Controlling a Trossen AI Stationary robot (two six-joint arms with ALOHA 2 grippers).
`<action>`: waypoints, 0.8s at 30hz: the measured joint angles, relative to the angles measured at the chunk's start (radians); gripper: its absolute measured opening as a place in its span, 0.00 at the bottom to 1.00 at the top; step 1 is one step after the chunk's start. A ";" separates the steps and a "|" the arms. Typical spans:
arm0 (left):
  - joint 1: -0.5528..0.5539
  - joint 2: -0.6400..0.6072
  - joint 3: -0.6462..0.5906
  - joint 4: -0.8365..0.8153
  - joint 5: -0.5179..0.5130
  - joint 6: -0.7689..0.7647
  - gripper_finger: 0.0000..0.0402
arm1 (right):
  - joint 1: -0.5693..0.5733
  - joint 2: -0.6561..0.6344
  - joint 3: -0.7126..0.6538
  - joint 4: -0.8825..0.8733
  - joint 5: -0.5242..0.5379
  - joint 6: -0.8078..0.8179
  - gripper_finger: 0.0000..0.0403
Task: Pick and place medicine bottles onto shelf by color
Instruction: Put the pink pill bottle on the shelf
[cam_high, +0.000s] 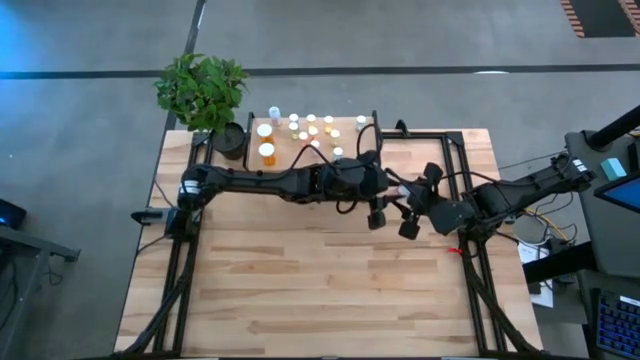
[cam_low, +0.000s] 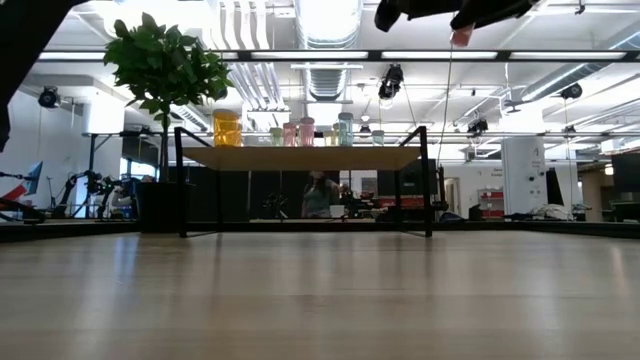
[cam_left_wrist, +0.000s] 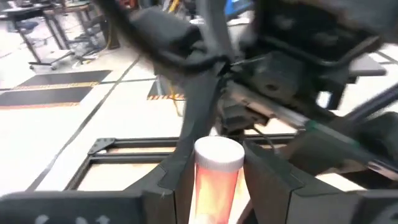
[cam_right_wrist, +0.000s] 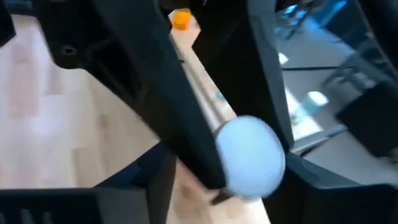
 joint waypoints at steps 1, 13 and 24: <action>0.007 0.000 0.004 0.000 -0.004 0.000 0.27 | 0.000 -0.001 0.001 -0.005 0.026 0.000 0.47; 0.109 -0.071 0.018 0.009 -0.074 0.000 0.27 | -0.025 -0.062 0.000 -0.178 0.210 0.127 0.62; 0.241 -0.089 -0.099 0.089 -0.136 -0.136 0.27 | -0.065 -0.173 -0.022 -0.548 0.289 0.517 0.61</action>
